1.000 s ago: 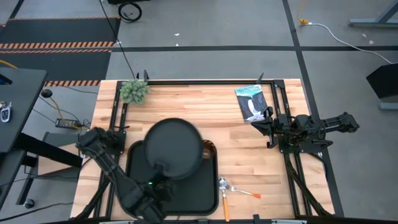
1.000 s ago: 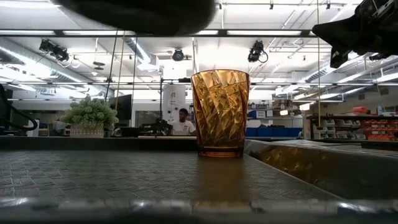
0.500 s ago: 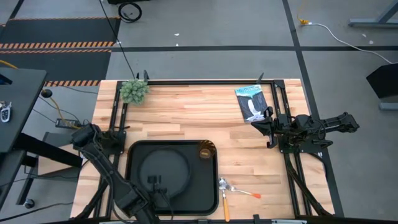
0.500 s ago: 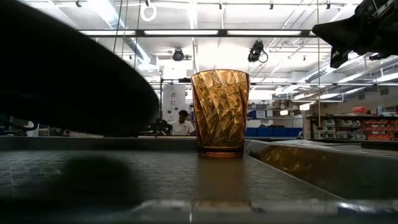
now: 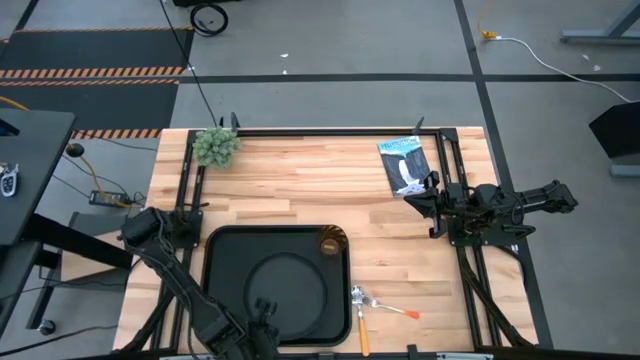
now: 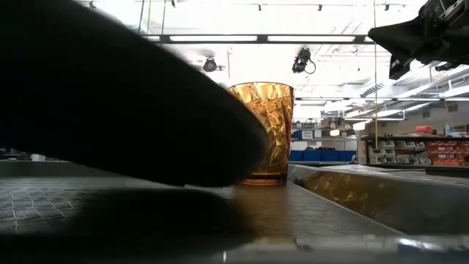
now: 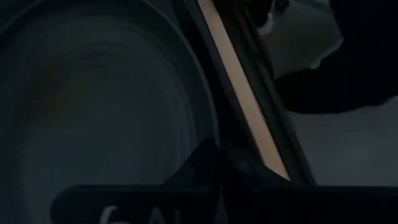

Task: Pick and place plate/cup/fork/spoon on tray
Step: Put the black plate on top of the black tray

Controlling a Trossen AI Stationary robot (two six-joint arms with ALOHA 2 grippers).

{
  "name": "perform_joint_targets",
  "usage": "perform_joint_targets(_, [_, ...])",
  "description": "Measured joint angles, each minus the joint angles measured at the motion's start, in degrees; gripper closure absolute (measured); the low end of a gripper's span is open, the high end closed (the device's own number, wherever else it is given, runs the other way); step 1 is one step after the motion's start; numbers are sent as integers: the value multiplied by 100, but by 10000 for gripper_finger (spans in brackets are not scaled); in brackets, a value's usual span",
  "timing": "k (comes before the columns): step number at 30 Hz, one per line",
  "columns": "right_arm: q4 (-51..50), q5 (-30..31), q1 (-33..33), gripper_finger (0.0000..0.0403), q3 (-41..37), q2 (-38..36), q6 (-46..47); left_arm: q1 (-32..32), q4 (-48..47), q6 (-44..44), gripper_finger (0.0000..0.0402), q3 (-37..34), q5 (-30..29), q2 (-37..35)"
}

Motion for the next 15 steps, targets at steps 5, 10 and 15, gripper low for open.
perform_joint_targets(5, [12, 0, 0, 386, 0, 1, 0, 85, 199, 397, 386, 0, -4, 90])
perform_joint_targets(10, [13, 0, -1, 386, 0, 0, 0, 118, 592, 902, 386, 0, -25, 107])
perform_joint_targets(15, [15, 0, -1, 386, 0, 2, 0, 144, 659, 1154, 386, 0, -47, 164])
